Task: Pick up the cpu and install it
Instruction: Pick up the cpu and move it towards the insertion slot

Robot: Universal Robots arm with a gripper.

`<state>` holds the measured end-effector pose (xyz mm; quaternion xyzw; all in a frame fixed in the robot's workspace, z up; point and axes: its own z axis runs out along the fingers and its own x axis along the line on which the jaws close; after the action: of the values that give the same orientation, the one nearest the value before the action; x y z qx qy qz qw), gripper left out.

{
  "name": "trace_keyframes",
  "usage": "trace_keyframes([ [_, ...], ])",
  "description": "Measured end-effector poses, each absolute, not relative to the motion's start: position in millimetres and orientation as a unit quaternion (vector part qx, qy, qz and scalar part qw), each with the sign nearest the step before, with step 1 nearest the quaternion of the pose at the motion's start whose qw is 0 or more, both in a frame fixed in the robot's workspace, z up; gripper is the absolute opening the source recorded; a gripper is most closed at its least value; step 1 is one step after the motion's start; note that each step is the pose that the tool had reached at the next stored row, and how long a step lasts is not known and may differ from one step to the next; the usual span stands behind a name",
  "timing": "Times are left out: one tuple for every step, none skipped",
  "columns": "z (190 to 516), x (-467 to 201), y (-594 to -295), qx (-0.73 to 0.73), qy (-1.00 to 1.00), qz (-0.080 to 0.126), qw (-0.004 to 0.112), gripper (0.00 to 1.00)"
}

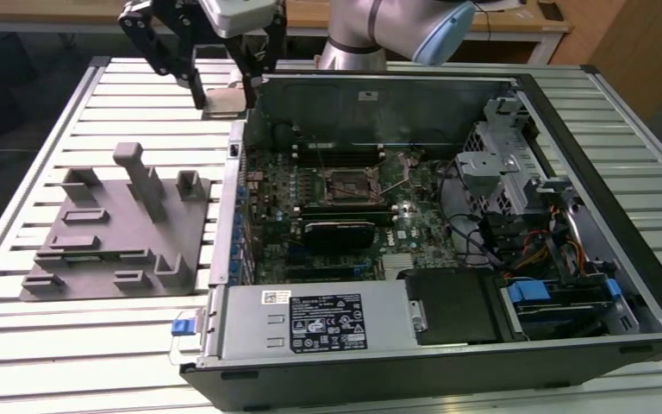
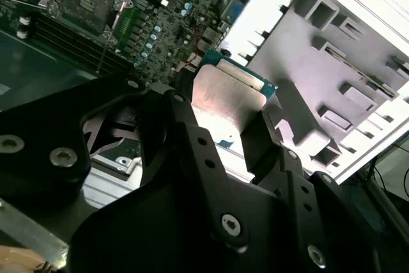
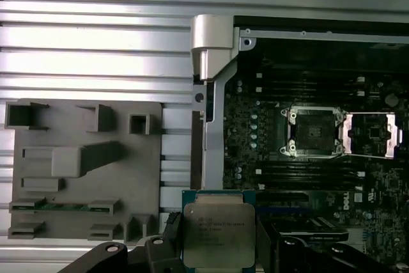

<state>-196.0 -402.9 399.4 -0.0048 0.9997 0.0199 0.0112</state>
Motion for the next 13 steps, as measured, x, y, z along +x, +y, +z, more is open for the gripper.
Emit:
trace_keyframes([
  [399,-193,-403,-0.005,1.000,0.020,0.011,0.54],
  [399,-190,-403,-0.005,1.000,0.020,0.011,0.54],
  [399,-187,-403,-0.005,1.000,0.020,0.011,0.54],
  [399,-184,-403,-0.005,1.000,0.020,0.011,0.54],
  [399,-181,-403,-0.005,1.000,0.020,0.011,0.54],
  [398,-178,-403,-0.005,1.000,0.020,0.011,0.54],
  [398,-176,-403,-0.005,1.000,0.020,0.011,0.54],
  [397,-174,-403,-0.005,1.000,0.020,0.011,0.54],
  [397,-172,-403,-0.005,1.000,0.020,0.011,0.54],
  [396,-170,-403,-0.005,1.000,0.020,0.011,0.54],
  [395,-168,-403,-0.005,1.000,0.020,0.011,0.54],
  [394,-166,-403,-0.005,1.000,0.020,0.011,0.54],
  [393,-164,-403,-0.005,1.000,0.020,0.011,0.54],
])
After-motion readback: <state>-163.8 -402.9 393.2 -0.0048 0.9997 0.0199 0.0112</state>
